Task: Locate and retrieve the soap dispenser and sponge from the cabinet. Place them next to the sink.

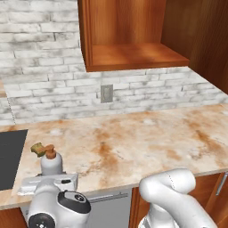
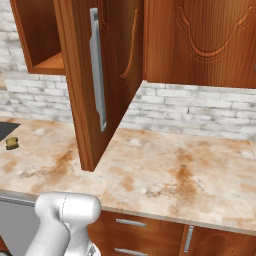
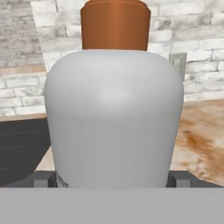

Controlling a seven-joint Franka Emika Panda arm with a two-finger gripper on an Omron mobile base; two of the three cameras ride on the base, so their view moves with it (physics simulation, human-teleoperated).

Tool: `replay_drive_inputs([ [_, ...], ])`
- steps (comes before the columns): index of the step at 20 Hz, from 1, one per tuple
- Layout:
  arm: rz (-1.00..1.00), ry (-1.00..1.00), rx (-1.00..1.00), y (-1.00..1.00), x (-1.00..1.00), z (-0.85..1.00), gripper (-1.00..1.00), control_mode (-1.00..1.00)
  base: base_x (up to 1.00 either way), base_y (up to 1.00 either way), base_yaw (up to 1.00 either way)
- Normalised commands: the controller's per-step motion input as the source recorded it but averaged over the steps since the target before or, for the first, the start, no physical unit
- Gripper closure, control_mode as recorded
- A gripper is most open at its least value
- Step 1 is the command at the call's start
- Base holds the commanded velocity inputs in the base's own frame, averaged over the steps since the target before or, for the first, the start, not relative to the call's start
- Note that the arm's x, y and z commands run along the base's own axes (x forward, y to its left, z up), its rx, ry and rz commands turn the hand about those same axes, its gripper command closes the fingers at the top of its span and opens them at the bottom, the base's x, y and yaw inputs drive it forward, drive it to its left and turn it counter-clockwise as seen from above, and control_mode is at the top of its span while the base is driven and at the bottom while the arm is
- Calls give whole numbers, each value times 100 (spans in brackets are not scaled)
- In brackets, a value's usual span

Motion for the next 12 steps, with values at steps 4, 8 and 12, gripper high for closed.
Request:
replay_drive_inputs([
  [4, 4, -3, 1, 4, 42, -61, 100, -100, 0, 0, 0],
  [8, 4, 1, 0, 17, 54, -49, 100, -100, 0, 0, 0],
  [12, 3, 1, 0, 32, 58, -42, 100, -100, 0, 0, 0],
])
